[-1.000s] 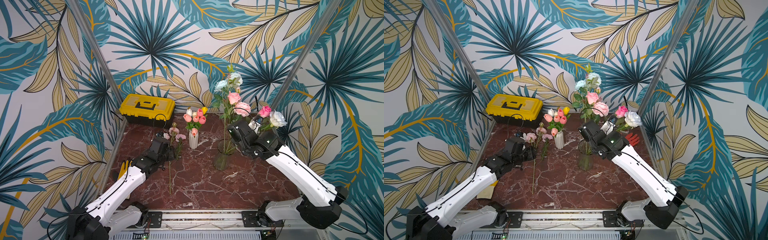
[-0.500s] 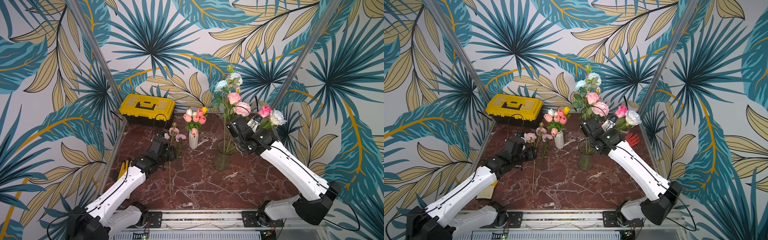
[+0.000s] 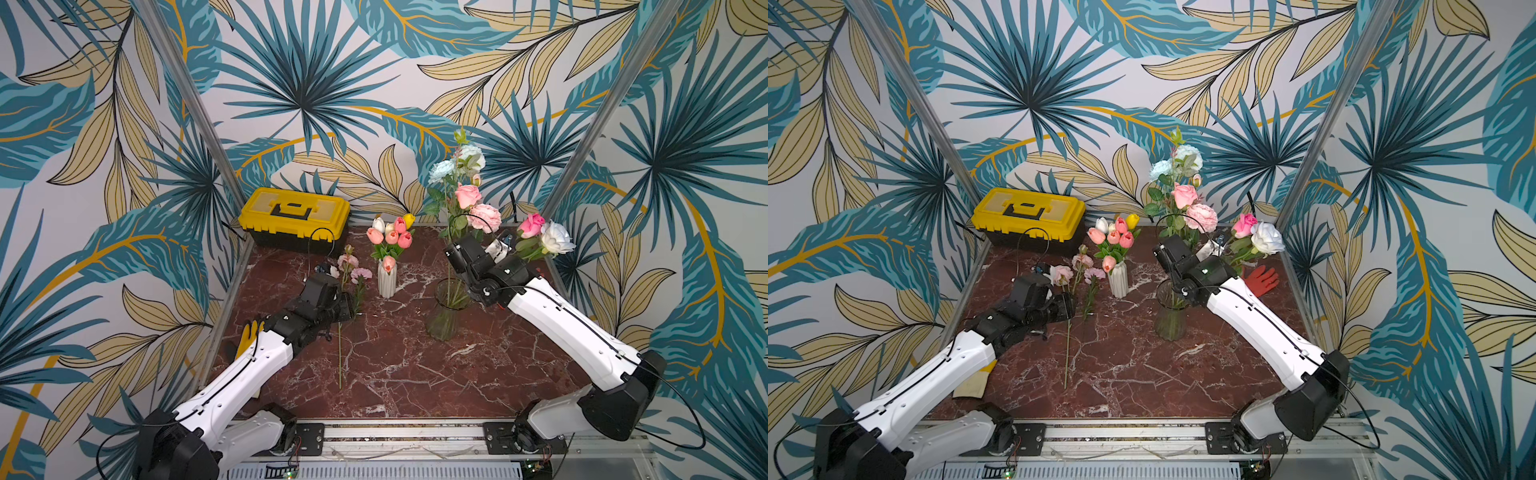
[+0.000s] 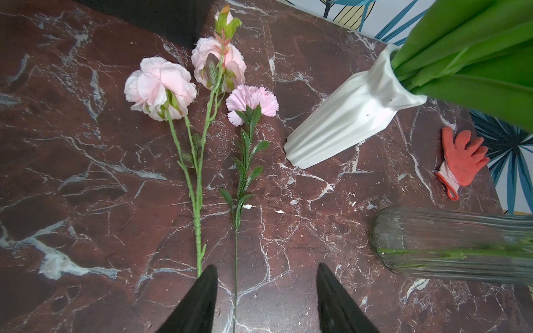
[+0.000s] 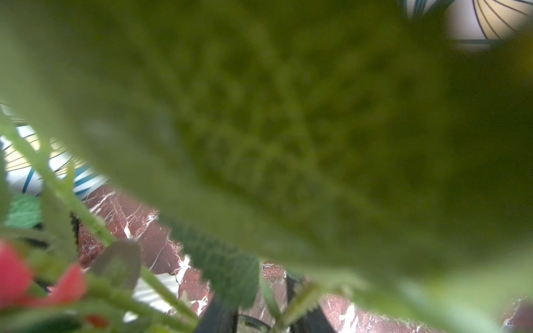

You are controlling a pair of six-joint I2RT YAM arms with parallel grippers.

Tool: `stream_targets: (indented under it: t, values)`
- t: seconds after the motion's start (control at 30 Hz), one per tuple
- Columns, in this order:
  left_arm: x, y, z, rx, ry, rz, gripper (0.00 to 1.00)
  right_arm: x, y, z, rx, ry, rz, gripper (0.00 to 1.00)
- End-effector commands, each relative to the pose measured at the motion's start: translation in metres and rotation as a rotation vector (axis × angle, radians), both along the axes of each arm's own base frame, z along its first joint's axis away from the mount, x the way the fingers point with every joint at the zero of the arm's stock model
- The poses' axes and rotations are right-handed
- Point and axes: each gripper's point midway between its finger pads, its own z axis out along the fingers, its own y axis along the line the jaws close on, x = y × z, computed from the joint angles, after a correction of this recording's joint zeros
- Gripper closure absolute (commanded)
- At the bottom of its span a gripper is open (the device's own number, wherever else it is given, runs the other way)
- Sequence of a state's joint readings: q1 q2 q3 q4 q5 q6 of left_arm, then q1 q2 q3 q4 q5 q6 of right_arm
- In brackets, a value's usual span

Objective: Pick out pink flowers from the vase
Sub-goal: Pick up the flower from the vase.

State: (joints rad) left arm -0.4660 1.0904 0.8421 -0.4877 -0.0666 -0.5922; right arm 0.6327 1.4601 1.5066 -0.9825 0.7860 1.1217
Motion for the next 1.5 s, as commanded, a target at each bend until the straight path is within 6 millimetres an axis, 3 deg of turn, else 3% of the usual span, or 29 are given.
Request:
stream_targets:
  t: [0.0, 0.3, 0.57, 0.8, 1.07, 1.47]
  values:
    - [0.001, 0.0, -0.003, -0.007, -0.004, 0.004, 0.44, 0.0, -0.008, -0.005, -0.037, -0.009, -0.039, 0.75]
    - [-0.001, -0.006, -0.002, -0.041, 0.002, -0.019, 0.45, -0.003, -0.01, -0.005, -0.048, 0.002, -0.033, 0.91]
    - [-0.001, -0.005, 0.001, -0.053, -0.012, -0.015, 0.45, -0.006, -0.013, 0.02, -0.131, -0.012, -0.001, 0.99]
    - [-0.001, -0.004, 0.002, -0.053, -0.019, -0.01, 0.45, -0.009, -0.018, 0.042, -0.213, -0.022, 0.028, 1.0]
    - [-0.001, -0.004, 0.006, -0.051, -0.038, -0.023, 0.45, -0.006, -0.013, 0.085, -0.288, -0.083, 0.12, 1.0]
    - [-0.002, 0.0, 0.012, -0.036, -0.068, -0.023, 0.4, -0.018, -0.009, 0.176, -0.374, -0.175, 0.289, 1.0]
